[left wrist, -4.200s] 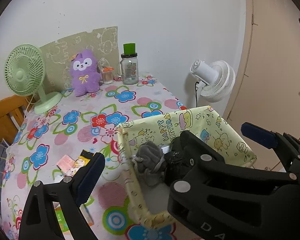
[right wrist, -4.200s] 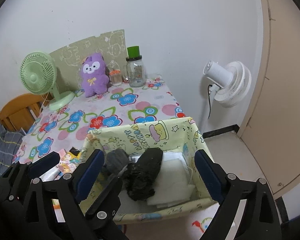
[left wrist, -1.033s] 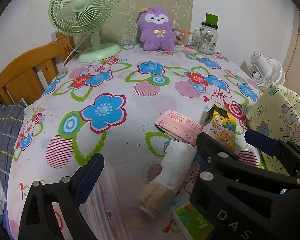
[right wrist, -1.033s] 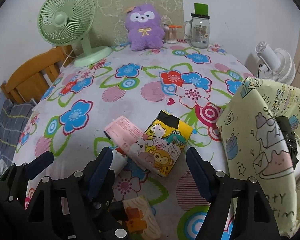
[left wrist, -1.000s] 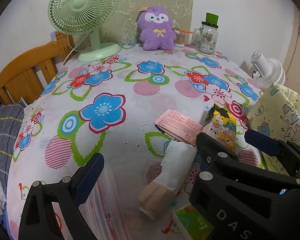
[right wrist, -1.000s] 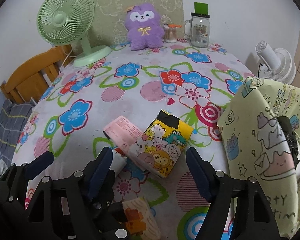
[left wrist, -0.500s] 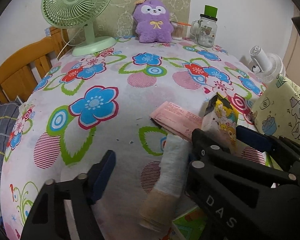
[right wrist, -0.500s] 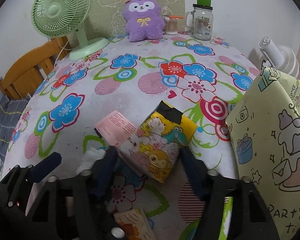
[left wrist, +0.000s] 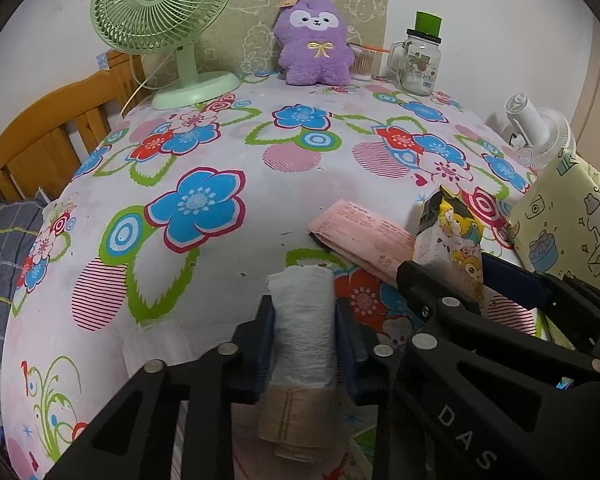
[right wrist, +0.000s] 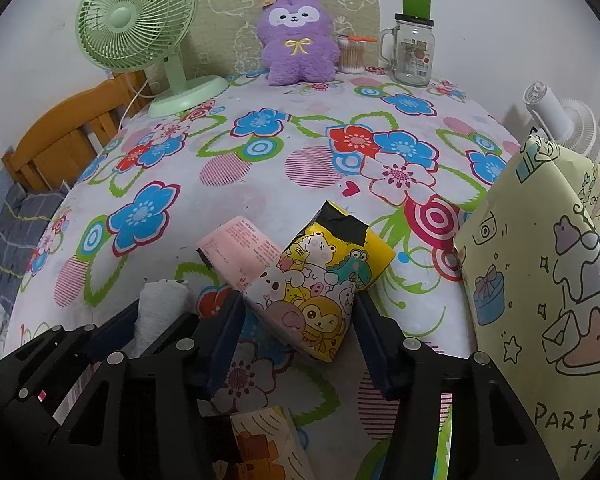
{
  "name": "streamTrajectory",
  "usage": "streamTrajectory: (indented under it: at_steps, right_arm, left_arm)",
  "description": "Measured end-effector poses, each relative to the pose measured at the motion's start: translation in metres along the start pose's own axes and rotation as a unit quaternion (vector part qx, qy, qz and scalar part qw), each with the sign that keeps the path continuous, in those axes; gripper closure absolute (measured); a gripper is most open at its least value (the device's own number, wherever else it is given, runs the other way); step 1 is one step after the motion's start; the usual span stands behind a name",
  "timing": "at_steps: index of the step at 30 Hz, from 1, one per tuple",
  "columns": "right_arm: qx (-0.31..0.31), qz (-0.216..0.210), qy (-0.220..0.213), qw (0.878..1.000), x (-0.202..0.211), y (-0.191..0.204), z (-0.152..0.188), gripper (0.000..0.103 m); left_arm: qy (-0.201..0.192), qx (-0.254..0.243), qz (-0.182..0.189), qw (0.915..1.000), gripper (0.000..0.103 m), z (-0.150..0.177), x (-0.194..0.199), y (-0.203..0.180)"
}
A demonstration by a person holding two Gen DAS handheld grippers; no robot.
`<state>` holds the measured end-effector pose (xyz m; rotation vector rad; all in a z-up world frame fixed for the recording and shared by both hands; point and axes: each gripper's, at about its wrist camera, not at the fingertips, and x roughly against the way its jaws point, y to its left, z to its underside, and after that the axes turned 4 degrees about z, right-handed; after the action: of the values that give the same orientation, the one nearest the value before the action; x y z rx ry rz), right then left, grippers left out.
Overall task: Organize soft objects
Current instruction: 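Lift the white roll with the left gripper while the right gripper lifts the yellow pouch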
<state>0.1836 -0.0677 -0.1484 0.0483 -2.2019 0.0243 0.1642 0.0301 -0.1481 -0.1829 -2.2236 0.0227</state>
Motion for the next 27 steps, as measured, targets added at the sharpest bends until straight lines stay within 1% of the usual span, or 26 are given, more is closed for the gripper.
streamTrajectory:
  at_steps: [5, 7, 15, 27]
  right_arm:
    - [0.000, -0.001, -0.004, 1.000, 0.003, -0.001, 0.001, 0.046]
    - [0.000, -0.003, -0.008, 1.000, 0.005, -0.001, 0.001, 0.046]
    - [0.002, -0.011, -0.011, 1.000, 0.014, 0.000, 0.003, 0.048]
    - [0.011, -0.018, -0.026, 0.999, 0.034, 0.009, 0.007, 0.050]
  left_arm:
    - [-0.007, -0.001, -0.002, 1.0000, 0.081, 0.000, 0.004, -0.002]
    - [-0.012, 0.003, -0.007, 0.9999, 0.081, 0.000, 0.006, -0.002]
    - [-0.016, 0.010, -0.007, 0.9998, 0.081, 0.003, 0.014, -0.001]
    - [-0.033, 0.017, -0.010, 0.9993, 0.082, 0.009, 0.035, 0.003]
